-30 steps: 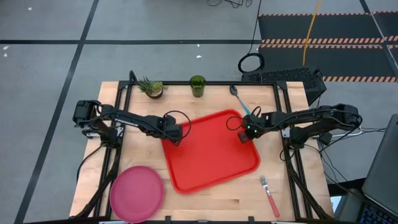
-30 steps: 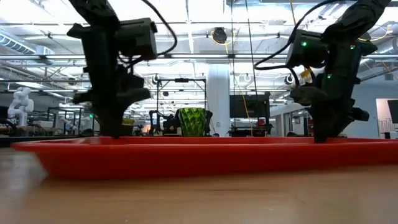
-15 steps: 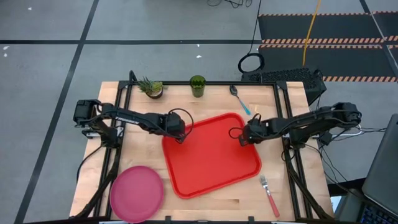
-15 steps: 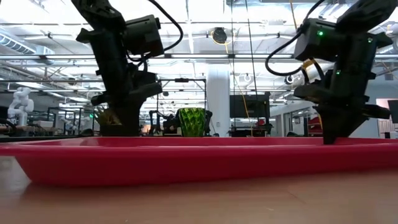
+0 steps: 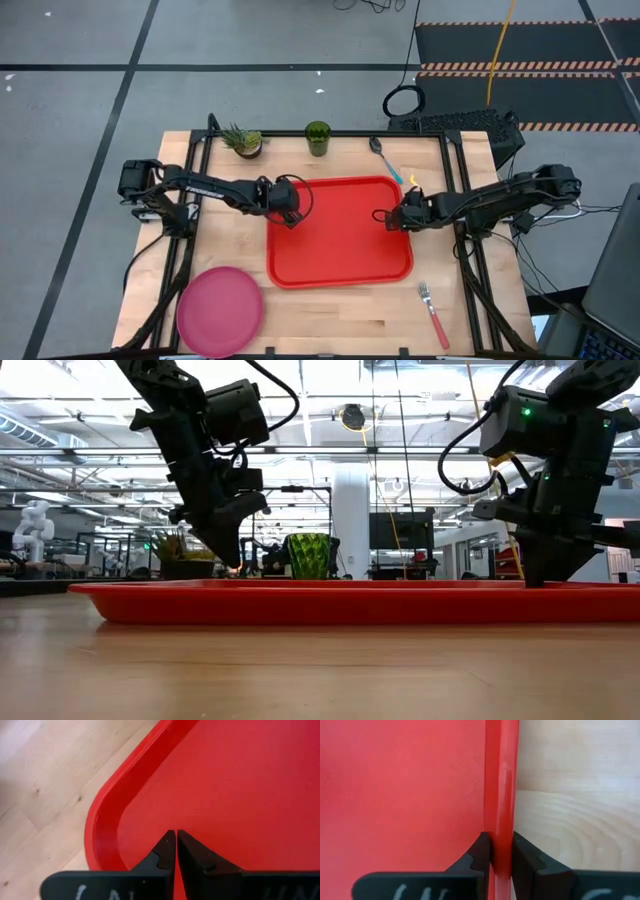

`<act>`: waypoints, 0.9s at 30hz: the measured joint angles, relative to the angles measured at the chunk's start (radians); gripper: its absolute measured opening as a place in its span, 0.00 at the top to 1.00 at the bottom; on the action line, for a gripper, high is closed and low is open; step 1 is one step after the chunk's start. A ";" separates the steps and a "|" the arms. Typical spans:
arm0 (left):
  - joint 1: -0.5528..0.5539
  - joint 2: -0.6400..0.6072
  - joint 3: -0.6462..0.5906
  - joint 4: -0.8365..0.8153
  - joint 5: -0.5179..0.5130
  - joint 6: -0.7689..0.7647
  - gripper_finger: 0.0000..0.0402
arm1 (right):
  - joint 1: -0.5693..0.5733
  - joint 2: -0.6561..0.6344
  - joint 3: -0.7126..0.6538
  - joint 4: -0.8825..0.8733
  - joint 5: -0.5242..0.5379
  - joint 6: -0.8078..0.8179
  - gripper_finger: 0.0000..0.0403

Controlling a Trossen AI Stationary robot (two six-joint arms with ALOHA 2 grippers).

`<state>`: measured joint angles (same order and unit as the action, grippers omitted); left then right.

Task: Pick and place plate/cup/fork/spoon on tray
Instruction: Adjust the red serving tray

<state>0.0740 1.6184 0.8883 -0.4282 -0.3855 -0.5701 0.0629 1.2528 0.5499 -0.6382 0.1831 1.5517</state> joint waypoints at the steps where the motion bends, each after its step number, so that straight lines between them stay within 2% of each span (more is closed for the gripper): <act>1: 0.000 0.000 0.000 0.000 0.000 0.000 0.95 | 0.007 0.000 0.000 -0.008 -0.004 0.013 0.92; 7: 0.000 0.000 0.000 0.000 0.000 -0.004 0.95 | 0.057 0.000 0.001 -0.035 -0.006 0.086 0.92; 27: -0.001 0.000 0.001 0.005 0.018 -0.038 0.95 | 0.158 0.000 0.000 -0.033 -0.022 0.164 0.92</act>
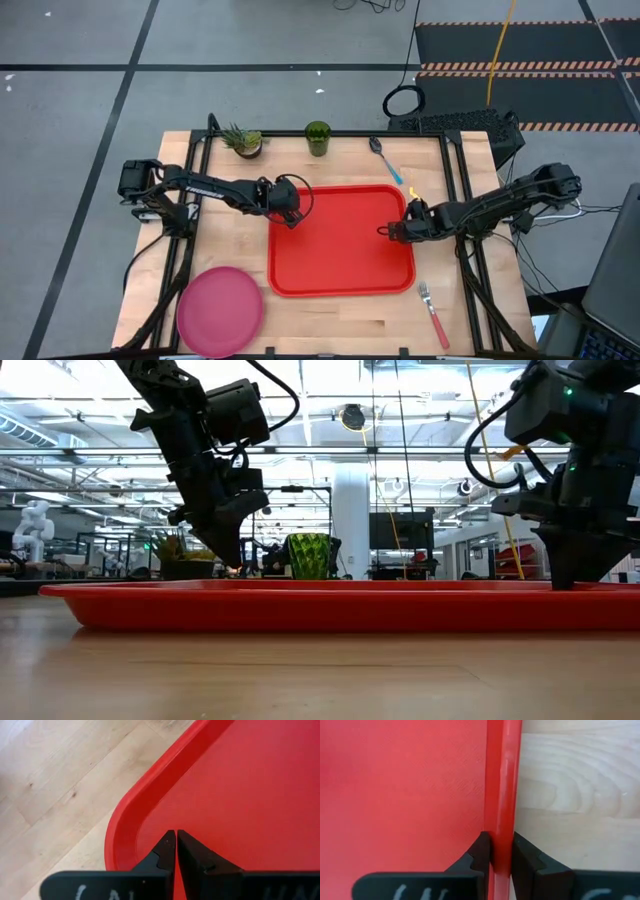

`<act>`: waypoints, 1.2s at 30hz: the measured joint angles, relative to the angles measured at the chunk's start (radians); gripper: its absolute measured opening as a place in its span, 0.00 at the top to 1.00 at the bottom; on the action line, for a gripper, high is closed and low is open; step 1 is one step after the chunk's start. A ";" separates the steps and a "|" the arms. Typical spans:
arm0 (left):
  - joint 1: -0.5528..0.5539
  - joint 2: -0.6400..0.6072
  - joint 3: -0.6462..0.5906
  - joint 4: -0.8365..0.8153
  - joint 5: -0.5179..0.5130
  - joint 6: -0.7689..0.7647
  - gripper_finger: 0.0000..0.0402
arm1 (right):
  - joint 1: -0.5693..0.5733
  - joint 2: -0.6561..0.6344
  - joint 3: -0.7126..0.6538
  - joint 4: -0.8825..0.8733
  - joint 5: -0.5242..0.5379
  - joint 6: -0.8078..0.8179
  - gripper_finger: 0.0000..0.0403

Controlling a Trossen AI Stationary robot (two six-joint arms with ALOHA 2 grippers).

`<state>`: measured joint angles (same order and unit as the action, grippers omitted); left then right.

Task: Pick and place plate/cup/fork/spoon on tray
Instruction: Adjust the red serving tray

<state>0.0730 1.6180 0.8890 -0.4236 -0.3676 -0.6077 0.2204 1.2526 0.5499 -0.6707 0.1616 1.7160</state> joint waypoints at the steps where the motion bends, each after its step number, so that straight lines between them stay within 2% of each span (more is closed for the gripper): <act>1: -0.001 0.000 0.000 0.000 0.000 -0.001 0.95 | 0.002 0.000 0.000 0.000 0.001 0.001 0.92; 20: -0.003 0.000 0.000 0.001 0.000 0.001 0.95 | 0.025 0.001 0.000 0.013 0.018 0.031 0.92; 28: -0.005 0.000 0.000 0.001 0.000 -0.004 0.95 | 0.025 0.002 0.000 0.002 0.039 0.019 0.82; 36: -0.006 0.000 0.000 -0.001 0.001 -0.006 0.95 | 0.025 0.002 -0.001 0.004 0.045 0.014 0.80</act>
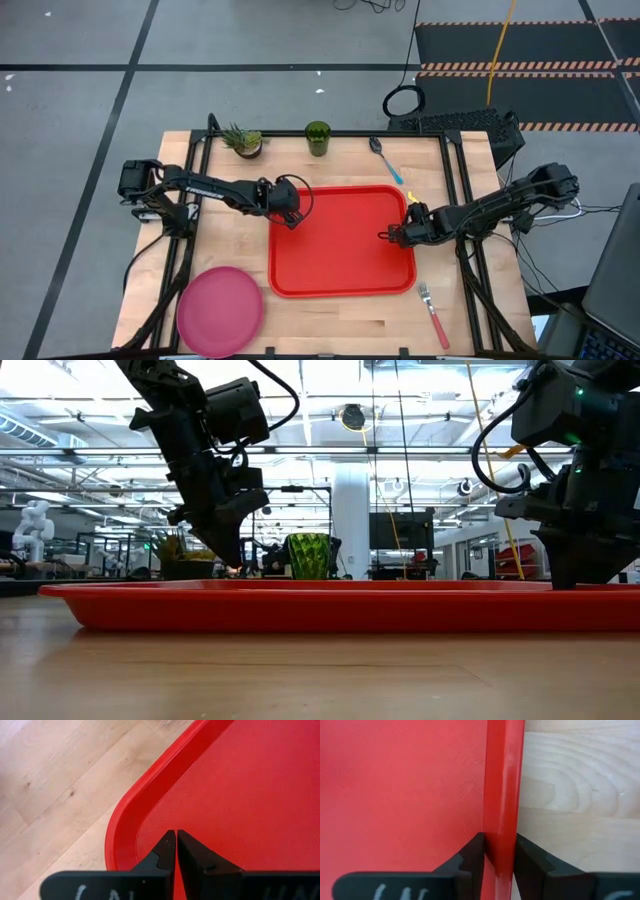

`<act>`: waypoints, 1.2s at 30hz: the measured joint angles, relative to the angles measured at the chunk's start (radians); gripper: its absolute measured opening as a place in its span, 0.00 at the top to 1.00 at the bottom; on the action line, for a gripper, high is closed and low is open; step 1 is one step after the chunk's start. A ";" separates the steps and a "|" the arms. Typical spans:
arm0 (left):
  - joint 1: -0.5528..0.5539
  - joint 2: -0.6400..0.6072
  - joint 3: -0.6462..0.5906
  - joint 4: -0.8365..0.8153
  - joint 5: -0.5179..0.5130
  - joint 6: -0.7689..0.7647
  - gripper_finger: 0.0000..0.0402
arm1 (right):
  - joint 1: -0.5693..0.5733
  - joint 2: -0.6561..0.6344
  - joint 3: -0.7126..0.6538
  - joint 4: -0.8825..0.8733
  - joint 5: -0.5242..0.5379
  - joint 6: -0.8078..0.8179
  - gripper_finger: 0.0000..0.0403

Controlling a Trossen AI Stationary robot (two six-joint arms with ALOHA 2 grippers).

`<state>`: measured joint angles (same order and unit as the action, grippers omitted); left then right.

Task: Pick and place plate/cup/fork/spoon on tray
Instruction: Adjust the red serving tray

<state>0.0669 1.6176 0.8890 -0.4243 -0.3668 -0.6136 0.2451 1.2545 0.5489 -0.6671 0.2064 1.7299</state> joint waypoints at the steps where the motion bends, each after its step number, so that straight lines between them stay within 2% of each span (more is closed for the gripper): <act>1: 0.000 0.000 0.000 0.000 0.000 0.000 0.95 | 0.000 0.000 0.000 0.000 0.000 -0.003 0.79; 15: 0.000 0.000 0.000 0.001 0.001 0.001 0.95 | -0.001 0.000 -0.001 0.060 0.002 -0.018 0.64; 27: 0.000 0.000 0.000 0.001 0.001 0.003 0.95 | -0.001 0.000 -0.001 0.124 0.009 -0.012 0.63; 36: 0.000 0.000 -0.022 0.010 0.000 0.009 0.95 | 0.041 0.000 -0.001 0.141 0.009 0.054 0.63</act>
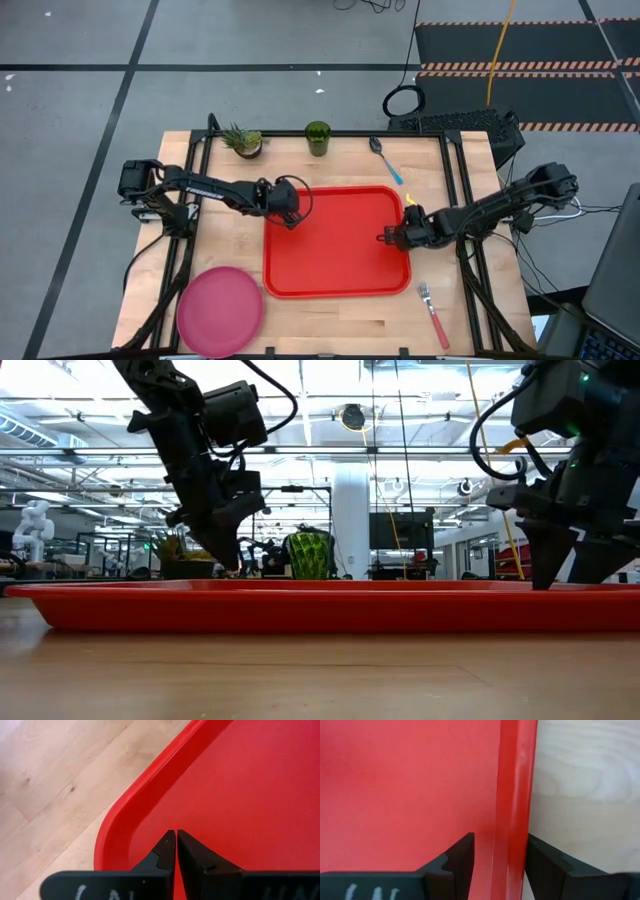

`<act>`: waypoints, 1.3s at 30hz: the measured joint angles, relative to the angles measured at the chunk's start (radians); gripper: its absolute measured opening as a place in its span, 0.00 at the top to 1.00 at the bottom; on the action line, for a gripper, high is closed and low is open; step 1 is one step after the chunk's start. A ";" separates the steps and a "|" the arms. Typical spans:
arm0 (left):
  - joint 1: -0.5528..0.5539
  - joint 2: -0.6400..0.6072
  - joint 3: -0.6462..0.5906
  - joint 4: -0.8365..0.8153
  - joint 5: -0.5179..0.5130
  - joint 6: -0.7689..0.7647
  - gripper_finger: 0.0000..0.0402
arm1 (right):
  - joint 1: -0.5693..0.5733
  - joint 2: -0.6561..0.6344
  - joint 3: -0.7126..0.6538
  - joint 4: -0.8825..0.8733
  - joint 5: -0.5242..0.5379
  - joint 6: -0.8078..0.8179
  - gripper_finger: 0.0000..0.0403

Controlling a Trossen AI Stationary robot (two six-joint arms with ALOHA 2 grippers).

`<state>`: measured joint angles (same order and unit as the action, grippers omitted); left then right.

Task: Pick and place plate/cup/fork/spoon on tray
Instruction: Adjust the red serving tray

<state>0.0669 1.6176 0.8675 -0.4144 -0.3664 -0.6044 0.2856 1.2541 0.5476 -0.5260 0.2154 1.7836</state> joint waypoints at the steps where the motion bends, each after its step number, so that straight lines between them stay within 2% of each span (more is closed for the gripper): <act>1: 0.000 0.000 -0.003 0.000 0.000 0.000 0.95 | 0.005 0.000 0.000 -0.001 0.000 0.008 0.63; 21: 0.000 0.000 -0.007 0.001 -0.001 -0.002 0.95 | 0.079 0.000 0.001 0.010 0.022 0.109 0.63; 30: 0.000 0.000 -0.007 0.057 -0.009 0.021 0.95 | 0.079 -0.006 0.002 -0.002 0.071 0.056 0.63; 34: 0.000 0.000 -0.006 0.079 0.014 0.032 0.95 | 0.079 -0.052 0.002 -0.004 0.079 0.026 0.63; 39: 0.000 0.000 0.009 0.079 0.060 0.049 0.95 | 0.079 -0.122 0.002 -0.023 0.149 -0.027 0.63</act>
<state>0.0669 1.6173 0.8764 -0.3355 -0.3066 -0.5553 0.3649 1.1324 0.5499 -0.5486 0.3648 1.7566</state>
